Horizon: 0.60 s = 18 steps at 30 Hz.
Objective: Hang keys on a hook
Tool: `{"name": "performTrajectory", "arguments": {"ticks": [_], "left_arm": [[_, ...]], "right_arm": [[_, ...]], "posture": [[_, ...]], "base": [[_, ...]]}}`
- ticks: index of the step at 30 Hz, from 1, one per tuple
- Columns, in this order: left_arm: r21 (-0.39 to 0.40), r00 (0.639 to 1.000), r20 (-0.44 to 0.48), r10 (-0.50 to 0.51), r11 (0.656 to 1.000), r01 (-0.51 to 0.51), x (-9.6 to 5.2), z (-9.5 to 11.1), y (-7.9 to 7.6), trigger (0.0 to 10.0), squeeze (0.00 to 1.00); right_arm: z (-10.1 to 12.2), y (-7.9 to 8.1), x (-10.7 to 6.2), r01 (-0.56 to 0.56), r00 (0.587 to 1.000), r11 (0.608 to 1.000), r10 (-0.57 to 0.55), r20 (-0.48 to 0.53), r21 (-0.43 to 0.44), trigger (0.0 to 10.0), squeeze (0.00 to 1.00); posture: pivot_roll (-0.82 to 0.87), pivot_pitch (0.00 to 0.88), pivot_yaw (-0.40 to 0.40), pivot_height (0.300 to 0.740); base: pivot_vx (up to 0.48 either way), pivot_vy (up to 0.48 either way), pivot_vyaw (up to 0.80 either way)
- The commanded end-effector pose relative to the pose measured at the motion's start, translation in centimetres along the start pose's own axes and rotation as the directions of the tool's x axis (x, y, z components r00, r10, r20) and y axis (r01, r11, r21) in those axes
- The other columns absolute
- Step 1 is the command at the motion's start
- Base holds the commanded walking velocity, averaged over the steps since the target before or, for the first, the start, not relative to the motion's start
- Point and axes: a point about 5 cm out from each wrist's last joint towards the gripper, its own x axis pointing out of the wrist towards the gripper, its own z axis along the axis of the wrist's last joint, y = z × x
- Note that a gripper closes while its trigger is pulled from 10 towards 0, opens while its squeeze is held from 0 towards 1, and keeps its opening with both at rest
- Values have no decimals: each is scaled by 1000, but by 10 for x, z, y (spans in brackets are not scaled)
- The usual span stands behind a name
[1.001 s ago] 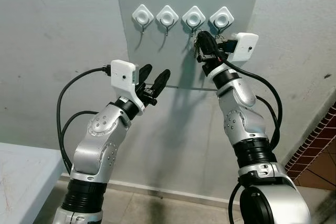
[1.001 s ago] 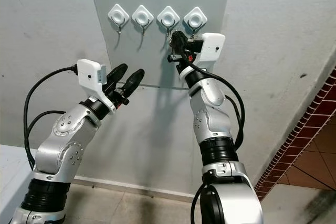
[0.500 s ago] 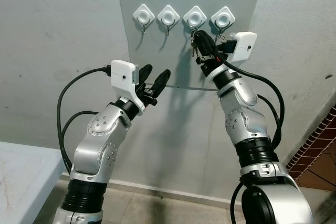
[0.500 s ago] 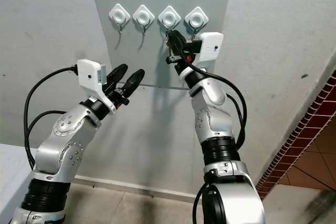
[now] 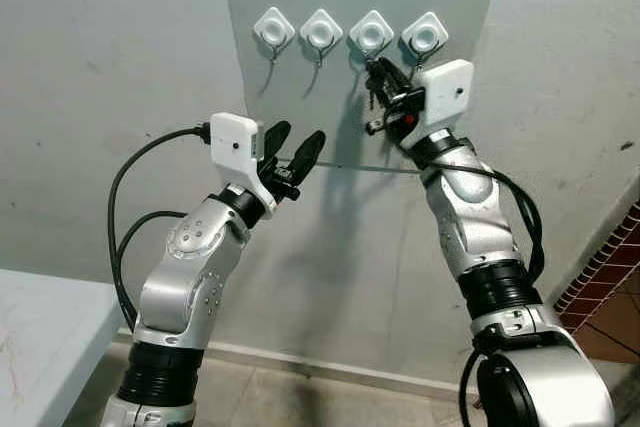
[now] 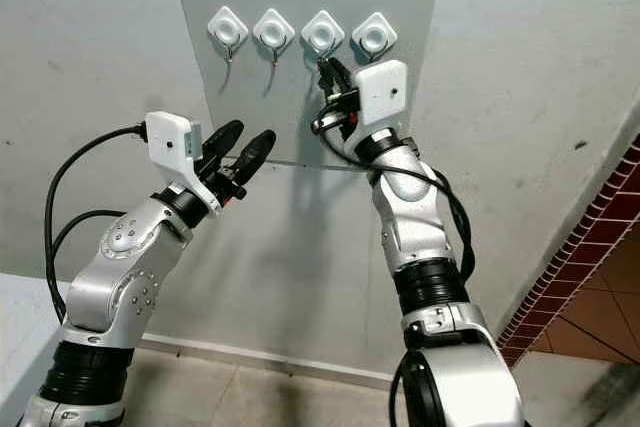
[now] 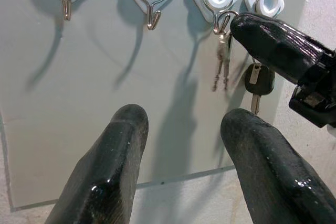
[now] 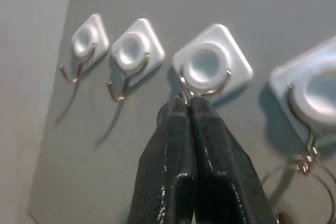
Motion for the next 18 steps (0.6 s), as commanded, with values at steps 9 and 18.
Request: {"name": "performTrajectory", "arguments": {"ticks": [9, 18], "left_arm": [[2, 1000, 21, 6, 1000, -6, 1, 8, 0, 10000, 0], [-2, 1000, 22, 11, 1000, -11, 1, 9, 1, 10000, 0]], "right_arm": [[3, 5, 7, -48, 999, 967, 47, -10, -249, 10000, 0], [-2, 8, 6, -80, 997, 950, 73, -34, -301, 10000, 0]], "posture": [[139, 0, 43, 740], [141, 0, 43, 740]], "base": [[0, 0, 0], [0, 0, 0]]}}
